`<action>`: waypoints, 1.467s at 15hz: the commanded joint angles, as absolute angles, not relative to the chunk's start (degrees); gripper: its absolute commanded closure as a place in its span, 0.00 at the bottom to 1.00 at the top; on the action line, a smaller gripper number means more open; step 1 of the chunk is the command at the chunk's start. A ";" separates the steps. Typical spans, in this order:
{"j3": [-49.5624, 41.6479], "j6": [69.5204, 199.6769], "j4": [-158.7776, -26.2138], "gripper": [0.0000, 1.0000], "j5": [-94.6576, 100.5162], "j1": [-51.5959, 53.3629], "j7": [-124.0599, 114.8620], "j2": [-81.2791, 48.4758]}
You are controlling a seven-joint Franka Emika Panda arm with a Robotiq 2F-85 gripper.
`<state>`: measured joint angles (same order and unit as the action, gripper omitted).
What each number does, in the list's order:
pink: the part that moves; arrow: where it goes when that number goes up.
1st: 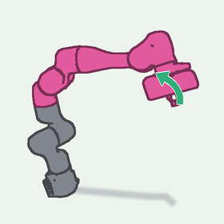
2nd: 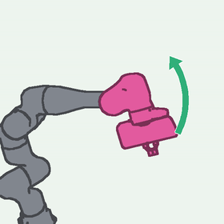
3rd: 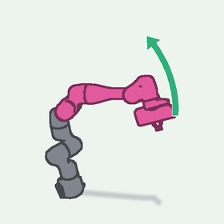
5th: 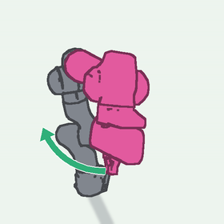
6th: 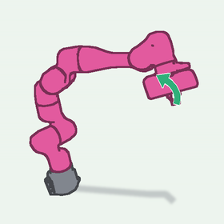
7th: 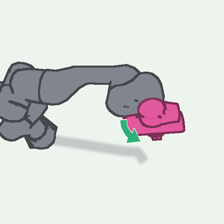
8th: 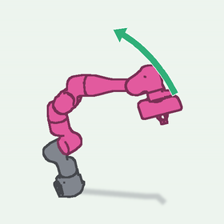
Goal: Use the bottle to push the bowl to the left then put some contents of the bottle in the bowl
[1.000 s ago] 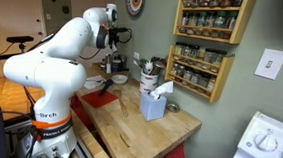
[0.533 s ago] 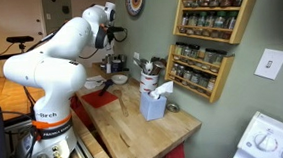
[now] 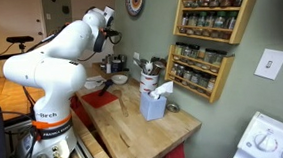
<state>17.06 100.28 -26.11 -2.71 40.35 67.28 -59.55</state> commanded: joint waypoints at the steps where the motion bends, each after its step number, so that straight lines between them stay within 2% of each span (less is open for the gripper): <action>1: 19.02 100.83 -25.26 0.69 -5.93 40.89 71.88 -62.49; 6: 18.92 99.57 -25.11 0.69 -6.19 42.34 75.47 -65.60; 7: 18.27 99.39 -24.46 0.44 -5.98 42.16 73.55 -65.03; 12: 18.30 99.76 -25.20 0.44 -6.03 42.46 74.34 -65.66; 13: 18.32 99.95 -25.58 0.69 -6.05 42.39 74.37 -65.44; 22: 20.38 103.69 -24.38 0.69 -8.81 43.20 75.99 -71.53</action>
